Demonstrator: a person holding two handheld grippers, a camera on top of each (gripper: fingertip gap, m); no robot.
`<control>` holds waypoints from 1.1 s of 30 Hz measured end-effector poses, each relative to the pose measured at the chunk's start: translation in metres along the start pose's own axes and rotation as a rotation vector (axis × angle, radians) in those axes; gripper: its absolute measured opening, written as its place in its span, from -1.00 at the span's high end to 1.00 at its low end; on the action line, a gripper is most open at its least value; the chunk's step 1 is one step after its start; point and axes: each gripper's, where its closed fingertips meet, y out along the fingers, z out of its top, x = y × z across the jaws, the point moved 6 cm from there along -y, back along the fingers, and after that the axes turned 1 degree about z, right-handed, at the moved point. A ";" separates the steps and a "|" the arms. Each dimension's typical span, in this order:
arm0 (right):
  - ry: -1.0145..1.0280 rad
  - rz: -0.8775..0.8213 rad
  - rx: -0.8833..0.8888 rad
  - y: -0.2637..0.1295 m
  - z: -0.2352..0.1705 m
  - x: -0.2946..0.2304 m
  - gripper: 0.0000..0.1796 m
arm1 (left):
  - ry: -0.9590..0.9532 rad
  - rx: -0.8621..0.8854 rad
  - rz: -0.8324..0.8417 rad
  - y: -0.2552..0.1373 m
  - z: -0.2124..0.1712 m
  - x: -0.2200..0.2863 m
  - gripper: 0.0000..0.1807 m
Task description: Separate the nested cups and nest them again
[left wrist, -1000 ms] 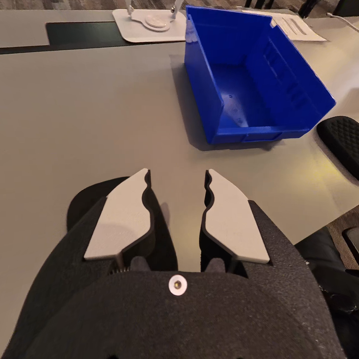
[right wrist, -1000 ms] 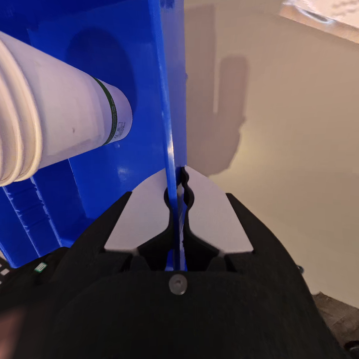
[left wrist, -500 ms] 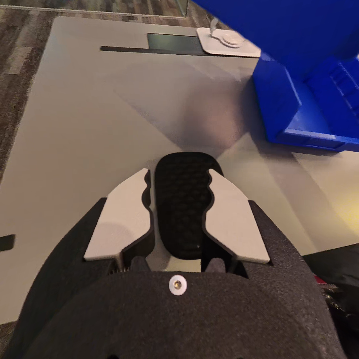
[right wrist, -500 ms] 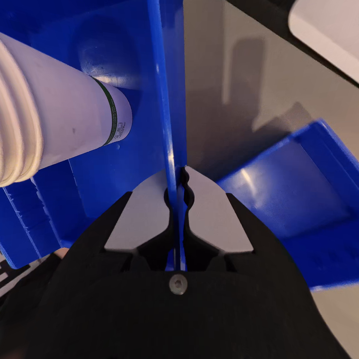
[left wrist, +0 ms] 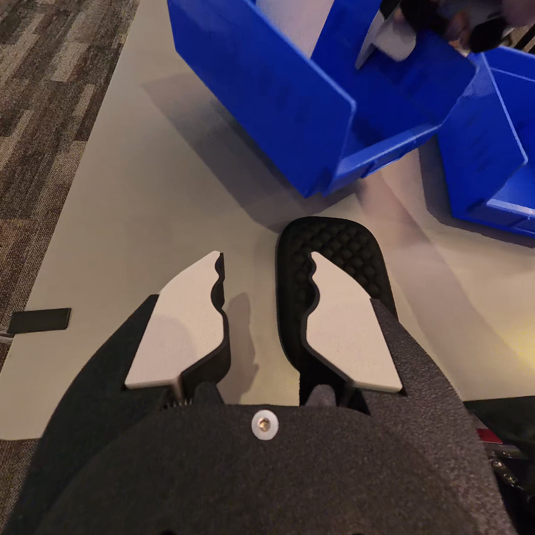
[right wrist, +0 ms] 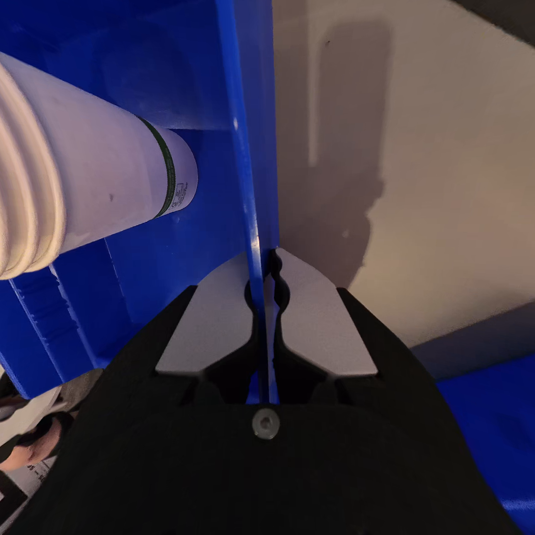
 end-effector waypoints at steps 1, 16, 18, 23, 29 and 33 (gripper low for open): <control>0.004 -0.001 -0.009 0.006 -0.001 0.000 0.95 | -0.001 0.003 -0.002 0.001 0.001 0.000 0.41; 0.025 -0.116 0.003 0.043 -0.006 -0.002 0.93 | 0.017 0.036 0.024 0.038 0.037 0.012 0.37; -0.003 -0.106 0.045 0.041 -0.005 -0.005 0.91 | 0.007 0.026 0.043 0.053 0.046 0.011 0.33; -0.095 -0.106 0.167 0.013 -0.002 -0.008 0.53 | -0.012 -0.034 0.112 0.095 0.058 0.001 0.33; -0.264 -0.098 0.330 -0.039 -0.014 -0.011 0.50 | -0.013 -0.087 0.186 0.133 0.050 -0.009 0.43; -0.335 -0.018 0.373 -0.065 -0.035 -0.015 0.52 | -0.008 -0.101 0.220 0.140 0.054 -0.020 0.54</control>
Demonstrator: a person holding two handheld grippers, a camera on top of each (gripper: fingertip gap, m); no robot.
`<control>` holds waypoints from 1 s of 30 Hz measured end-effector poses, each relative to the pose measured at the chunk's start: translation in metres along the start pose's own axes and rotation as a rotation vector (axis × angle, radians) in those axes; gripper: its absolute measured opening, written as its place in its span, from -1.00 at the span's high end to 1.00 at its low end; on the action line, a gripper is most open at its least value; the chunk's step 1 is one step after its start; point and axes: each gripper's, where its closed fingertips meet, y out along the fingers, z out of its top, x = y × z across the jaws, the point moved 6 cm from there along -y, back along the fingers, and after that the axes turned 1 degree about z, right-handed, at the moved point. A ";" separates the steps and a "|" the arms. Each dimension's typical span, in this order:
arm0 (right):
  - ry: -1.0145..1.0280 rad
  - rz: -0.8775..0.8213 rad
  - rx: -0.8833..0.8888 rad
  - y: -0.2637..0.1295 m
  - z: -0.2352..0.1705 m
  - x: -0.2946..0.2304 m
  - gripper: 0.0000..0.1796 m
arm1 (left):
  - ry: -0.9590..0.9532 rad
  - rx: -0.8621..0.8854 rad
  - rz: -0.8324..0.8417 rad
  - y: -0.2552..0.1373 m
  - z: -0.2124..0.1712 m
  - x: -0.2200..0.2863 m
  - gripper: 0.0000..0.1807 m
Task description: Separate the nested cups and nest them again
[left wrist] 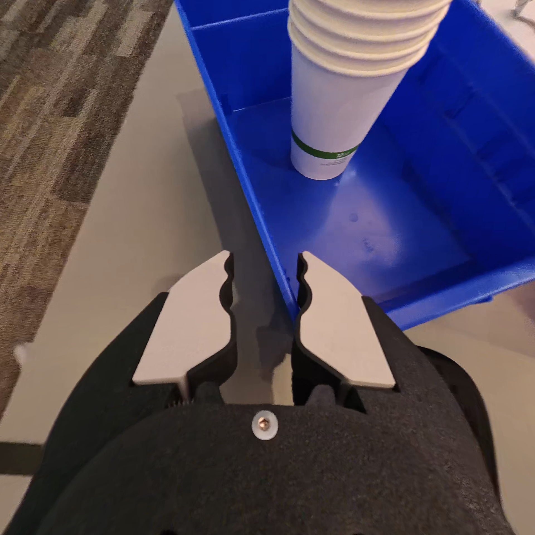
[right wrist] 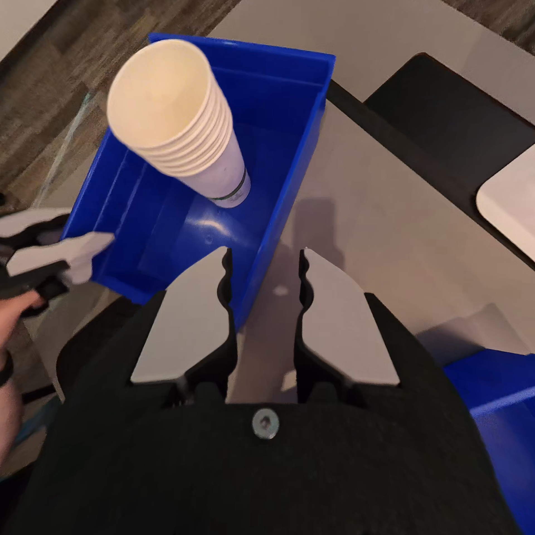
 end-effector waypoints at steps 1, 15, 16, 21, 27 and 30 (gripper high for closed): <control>-0.024 0.002 0.004 -0.007 -0.003 -0.001 0.52 | 0.012 -0.010 0.026 0.001 0.001 -0.005 0.59; -0.200 0.030 0.055 -0.081 -0.053 -0.013 0.59 | 0.035 -0.064 -0.117 0.027 0.024 -0.077 0.94; -0.204 0.032 0.052 -0.083 -0.057 -0.012 0.59 | 0.037 -0.071 -0.124 0.028 0.024 -0.082 0.94; -0.232 -0.006 0.024 -0.094 -0.079 -0.001 0.59 | 0.045 -0.084 -0.103 0.025 0.023 -0.105 0.93; -0.195 -0.077 0.005 -0.107 -0.107 0.025 0.58 | 0.060 -0.098 -0.076 0.021 0.021 -0.130 0.90; -0.156 -0.146 0.007 -0.122 -0.120 0.043 0.57 | 0.031 -0.093 -0.082 0.020 0.020 -0.138 0.91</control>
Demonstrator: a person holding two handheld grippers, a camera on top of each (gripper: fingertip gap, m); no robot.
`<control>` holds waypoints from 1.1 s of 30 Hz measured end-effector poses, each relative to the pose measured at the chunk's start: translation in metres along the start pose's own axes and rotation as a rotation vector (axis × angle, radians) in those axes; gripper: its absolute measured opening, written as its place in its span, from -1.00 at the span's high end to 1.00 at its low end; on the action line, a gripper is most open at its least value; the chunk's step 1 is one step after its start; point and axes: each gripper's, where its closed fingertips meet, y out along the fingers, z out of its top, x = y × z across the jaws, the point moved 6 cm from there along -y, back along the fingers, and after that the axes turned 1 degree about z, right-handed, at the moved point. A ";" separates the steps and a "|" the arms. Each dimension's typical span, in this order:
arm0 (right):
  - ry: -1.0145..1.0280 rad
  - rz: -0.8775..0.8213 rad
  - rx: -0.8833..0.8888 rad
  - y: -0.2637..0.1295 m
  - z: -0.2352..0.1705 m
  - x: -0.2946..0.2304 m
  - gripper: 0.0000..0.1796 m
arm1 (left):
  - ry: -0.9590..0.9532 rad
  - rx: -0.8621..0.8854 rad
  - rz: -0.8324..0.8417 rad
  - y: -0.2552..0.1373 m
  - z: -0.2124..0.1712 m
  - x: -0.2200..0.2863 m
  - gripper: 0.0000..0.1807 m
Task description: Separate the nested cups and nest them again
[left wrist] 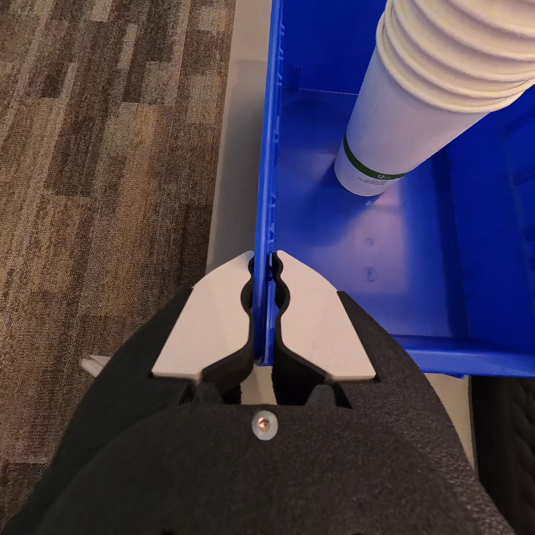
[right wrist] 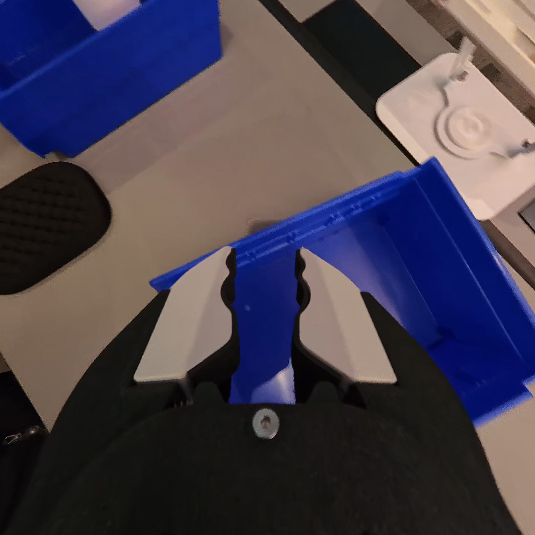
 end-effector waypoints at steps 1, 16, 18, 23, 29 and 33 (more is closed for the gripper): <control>0.016 -0.019 0.006 -0.005 -0.005 0.006 0.57 | -0.004 0.004 0.000 -0.001 -0.001 -0.002 0.91; 0.387 -0.232 0.026 -0.079 -0.092 0.089 0.38 | -0.001 0.037 0.121 -0.014 -0.005 -0.019 0.70; 0.453 -0.249 -0.038 -0.076 -0.106 0.094 0.34 | -0.023 0.095 0.138 -0.026 0.000 -0.022 0.61; 0.609 -0.250 -0.135 -0.050 -0.130 0.103 0.34 | -0.064 0.201 0.135 -0.066 0.006 -0.019 0.53; 0.735 -0.174 -0.361 0.001 -0.154 0.108 0.72 | -0.006 0.306 0.152 -0.113 0.000 0.022 0.58; 0.692 -0.218 -0.390 0.004 -0.157 0.126 0.88 | 0.046 0.303 0.141 -0.128 -0.016 0.053 0.62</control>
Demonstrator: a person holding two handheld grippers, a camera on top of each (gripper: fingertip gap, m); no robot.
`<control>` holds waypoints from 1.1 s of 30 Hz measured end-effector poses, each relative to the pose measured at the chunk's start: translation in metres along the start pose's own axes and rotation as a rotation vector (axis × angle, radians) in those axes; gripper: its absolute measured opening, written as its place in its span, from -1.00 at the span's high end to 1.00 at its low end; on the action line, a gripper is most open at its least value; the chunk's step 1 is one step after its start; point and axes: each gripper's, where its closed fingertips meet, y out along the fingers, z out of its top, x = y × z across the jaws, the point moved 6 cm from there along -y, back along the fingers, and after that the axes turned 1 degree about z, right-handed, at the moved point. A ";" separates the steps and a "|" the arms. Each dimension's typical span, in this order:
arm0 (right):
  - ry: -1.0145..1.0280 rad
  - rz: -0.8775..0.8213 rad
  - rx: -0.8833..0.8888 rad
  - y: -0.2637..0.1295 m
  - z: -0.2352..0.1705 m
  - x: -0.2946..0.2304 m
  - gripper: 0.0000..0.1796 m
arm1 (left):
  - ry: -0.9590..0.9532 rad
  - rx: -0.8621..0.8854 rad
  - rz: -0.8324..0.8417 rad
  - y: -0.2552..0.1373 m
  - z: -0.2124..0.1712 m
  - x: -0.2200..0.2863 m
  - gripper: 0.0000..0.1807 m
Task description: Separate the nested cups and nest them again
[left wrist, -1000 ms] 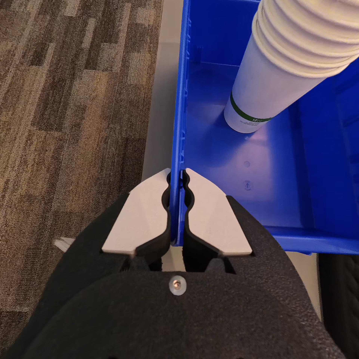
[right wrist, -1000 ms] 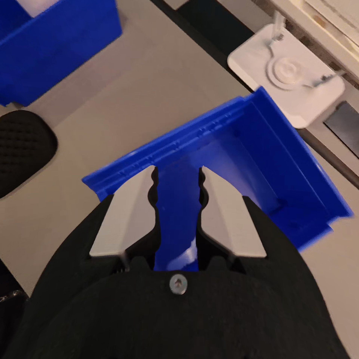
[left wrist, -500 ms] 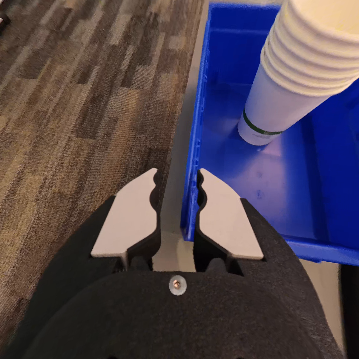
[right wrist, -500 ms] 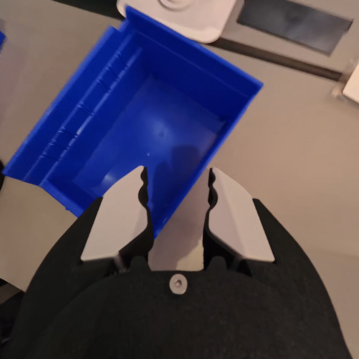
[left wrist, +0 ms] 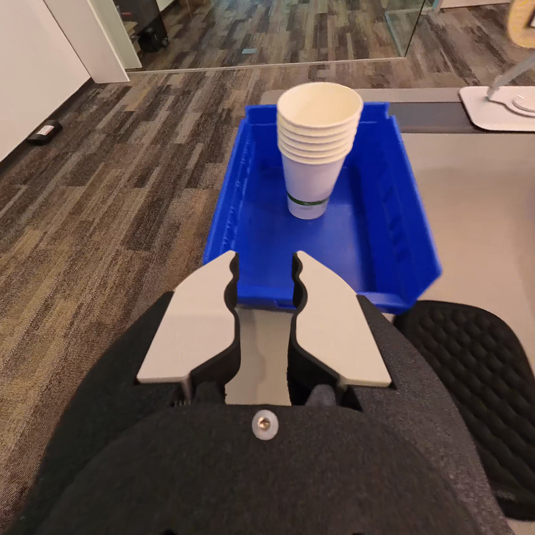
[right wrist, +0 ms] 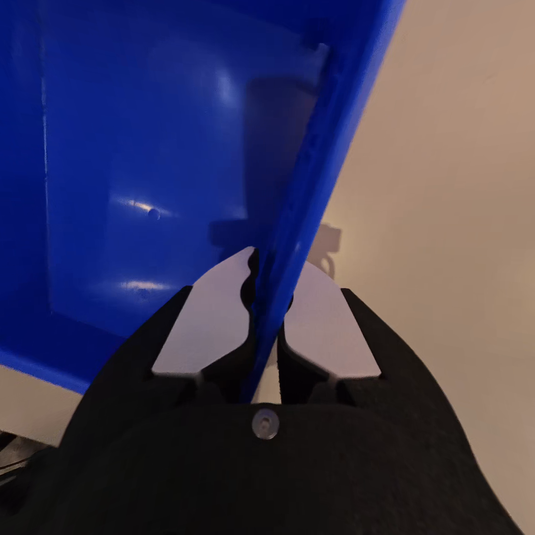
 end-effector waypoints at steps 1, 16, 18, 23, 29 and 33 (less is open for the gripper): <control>-0.007 -0.006 -0.002 0.000 0.003 0.006 0.90 | 0.005 -0.002 -0.014 -0.004 -0.003 0.007 0.62; -0.087 0.010 -0.083 -0.028 0.017 0.171 0.93 | 0.037 -0.037 0.016 -0.031 -0.030 0.052 0.71; -0.063 0.012 -0.091 -0.033 0.008 0.202 0.93 | 0.044 -0.040 0.032 -0.030 -0.028 0.055 0.71; 0.015 0.023 -0.087 -0.048 -0.017 0.276 0.94 | 0.051 -0.046 0.064 -0.025 -0.021 0.066 0.71; 0.050 0.019 -0.078 -0.065 -0.044 0.340 0.94 | 0.053 -0.066 0.088 -0.019 -0.016 0.081 0.71; 0.078 0.007 -0.074 -0.074 -0.059 0.370 0.94 | 0.058 -0.062 0.087 -0.015 -0.010 0.093 0.72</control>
